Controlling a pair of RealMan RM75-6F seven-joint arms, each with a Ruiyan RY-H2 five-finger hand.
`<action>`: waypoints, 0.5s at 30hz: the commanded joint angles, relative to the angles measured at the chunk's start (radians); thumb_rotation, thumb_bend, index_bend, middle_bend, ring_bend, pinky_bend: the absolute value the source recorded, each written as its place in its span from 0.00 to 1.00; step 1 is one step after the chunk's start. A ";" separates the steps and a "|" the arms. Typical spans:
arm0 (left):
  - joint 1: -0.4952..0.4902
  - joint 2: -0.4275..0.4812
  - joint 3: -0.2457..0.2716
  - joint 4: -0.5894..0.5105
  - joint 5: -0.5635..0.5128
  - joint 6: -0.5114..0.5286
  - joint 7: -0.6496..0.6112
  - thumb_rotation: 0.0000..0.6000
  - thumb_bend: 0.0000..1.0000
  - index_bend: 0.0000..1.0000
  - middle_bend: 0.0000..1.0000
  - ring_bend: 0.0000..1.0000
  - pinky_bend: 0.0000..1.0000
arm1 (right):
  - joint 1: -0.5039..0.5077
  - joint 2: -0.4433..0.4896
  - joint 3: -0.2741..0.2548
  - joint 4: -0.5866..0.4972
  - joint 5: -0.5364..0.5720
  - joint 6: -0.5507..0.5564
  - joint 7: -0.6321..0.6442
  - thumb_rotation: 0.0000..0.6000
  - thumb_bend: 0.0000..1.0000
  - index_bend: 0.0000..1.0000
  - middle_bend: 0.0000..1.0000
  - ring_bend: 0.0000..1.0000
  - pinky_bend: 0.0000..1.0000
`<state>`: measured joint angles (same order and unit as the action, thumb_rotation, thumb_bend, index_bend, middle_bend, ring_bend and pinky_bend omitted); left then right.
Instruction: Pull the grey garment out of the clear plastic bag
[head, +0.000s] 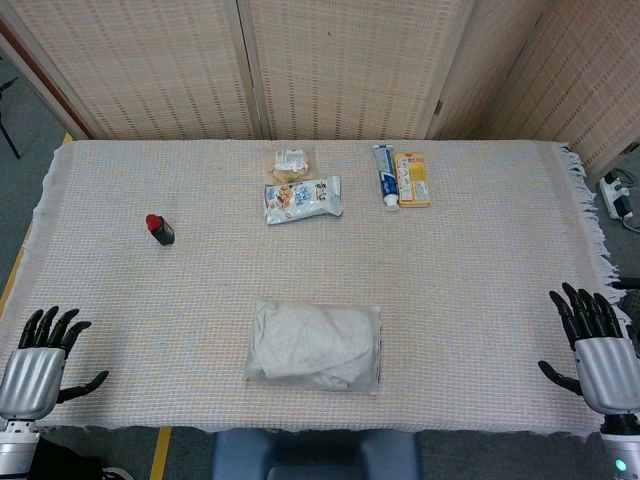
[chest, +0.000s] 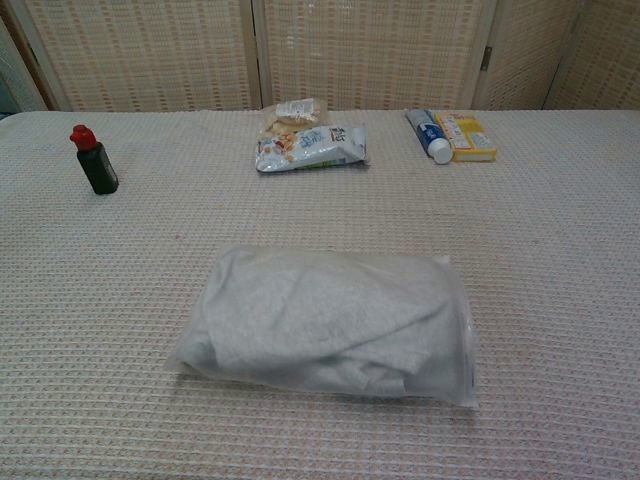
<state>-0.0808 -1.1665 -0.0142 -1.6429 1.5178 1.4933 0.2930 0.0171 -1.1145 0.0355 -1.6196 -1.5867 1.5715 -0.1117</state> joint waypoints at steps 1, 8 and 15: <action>-0.003 0.003 0.009 -0.005 0.011 -0.009 -0.018 0.66 0.20 0.28 0.17 0.05 0.09 | 0.000 0.000 -0.001 -0.001 0.000 -0.002 -0.003 1.00 0.07 0.00 0.00 0.00 0.00; -0.036 -0.023 0.069 0.023 0.156 -0.036 -0.183 0.67 0.19 0.27 0.26 0.13 0.31 | -0.008 -0.002 -0.020 -0.001 -0.025 0.004 -0.024 1.00 0.07 0.00 0.00 0.00 0.00; -0.075 -0.227 0.092 0.221 0.310 0.015 -0.339 1.00 0.20 0.48 0.97 0.93 0.96 | -0.003 -0.024 -0.026 -0.007 -0.030 -0.014 -0.062 1.00 0.07 0.00 0.00 0.00 0.00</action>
<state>-0.1337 -1.2999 0.0628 -1.5134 1.7746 1.4841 0.0163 0.0124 -1.1363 0.0104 -1.6263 -1.6156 1.5604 -0.1711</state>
